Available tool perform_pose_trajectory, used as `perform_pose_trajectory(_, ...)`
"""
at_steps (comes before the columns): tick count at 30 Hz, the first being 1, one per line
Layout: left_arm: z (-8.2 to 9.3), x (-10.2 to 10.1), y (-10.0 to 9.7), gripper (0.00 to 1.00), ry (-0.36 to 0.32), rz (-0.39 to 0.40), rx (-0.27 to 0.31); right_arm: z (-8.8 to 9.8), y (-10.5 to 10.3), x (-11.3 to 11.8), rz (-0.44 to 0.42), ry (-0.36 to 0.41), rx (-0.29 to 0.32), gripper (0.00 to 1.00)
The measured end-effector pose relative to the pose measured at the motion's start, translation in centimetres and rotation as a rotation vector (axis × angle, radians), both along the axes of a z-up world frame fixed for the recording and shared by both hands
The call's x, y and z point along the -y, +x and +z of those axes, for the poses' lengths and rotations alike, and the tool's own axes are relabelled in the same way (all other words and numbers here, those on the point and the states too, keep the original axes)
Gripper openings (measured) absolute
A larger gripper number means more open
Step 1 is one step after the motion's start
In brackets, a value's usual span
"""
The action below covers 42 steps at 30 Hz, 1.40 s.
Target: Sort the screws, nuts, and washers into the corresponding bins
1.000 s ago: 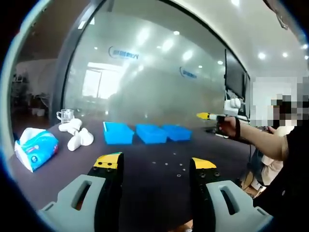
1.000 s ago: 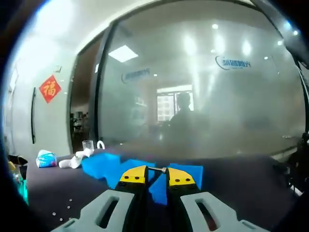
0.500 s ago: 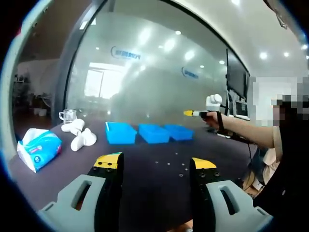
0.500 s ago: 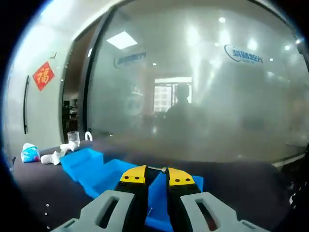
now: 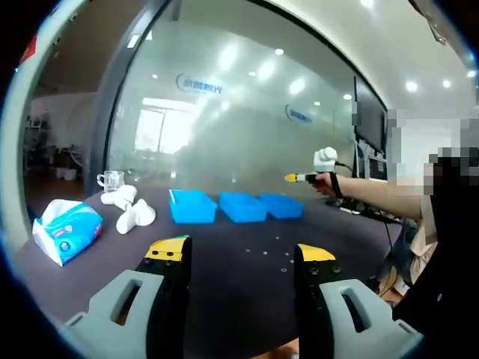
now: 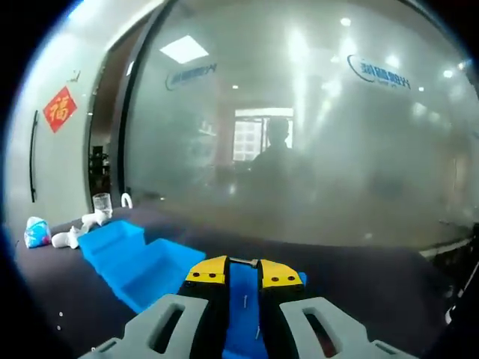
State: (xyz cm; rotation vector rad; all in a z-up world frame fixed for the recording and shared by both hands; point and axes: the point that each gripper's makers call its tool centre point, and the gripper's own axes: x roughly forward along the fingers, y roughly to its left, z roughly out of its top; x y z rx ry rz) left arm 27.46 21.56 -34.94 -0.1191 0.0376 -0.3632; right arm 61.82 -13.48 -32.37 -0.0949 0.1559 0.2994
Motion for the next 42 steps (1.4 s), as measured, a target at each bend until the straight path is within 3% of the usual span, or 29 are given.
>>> perform_pose_trajectory(4, 0.1, 0.1, -0.1, 0.53, 0.004, -0.001, 0.002, -0.5, 0.0, -0.2, 0.001, -0.012, -0.011, 0.12)
perform_pose_trajectory(8, 0.2, 0.1, -0.2, 0.53, 0.005, 0.001, 0.003, -0.6, -0.3, -0.4, 0.004, -0.026, -0.009, 0.23)
perform_pose_trajectory(11, 0.2, 0.0, -0.3, 0.53, 0.005, 0.004, 0.002, -0.5, -0.8, -0.4, 0.014, -0.032, -0.007, 0.25)
perform_pose_trajectory(19, 0.2, 0.1, -0.4, 0.53, 0.005, 0.001, 0.005, 0.4, -3.7, -0.7, 0.063, -0.002, 0.011, 0.28)
perform_pose_trajectory(26, 0.1, 0.2, -0.3, 0.53, 0.002, -0.007, 0.005, 0.7, -8.6, -1.2, 0.143, 0.085, 0.017, 0.28)
perform_pose_trajectory(37, -0.4, 1.3, 0.1, 0.53, 0.001, -0.039, -0.002, -0.6, -17.0, 0.3, 0.187, 0.115, 0.050, 0.29)
perform_pose_trajectory(40, -0.5, 1.5, 0.1, 0.53, 0.002, -0.046, -0.004, -1.2, -19.7, 0.2, 0.222, 0.187, 0.030, 0.29)
perform_pose_trajectory(42, -0.6, 1.7, 0.2, 0.53, 0.003, -0.049, -0.008, -1.8, -21.1, 0.6, 0.219, 0.183, 0.032, 0.29)
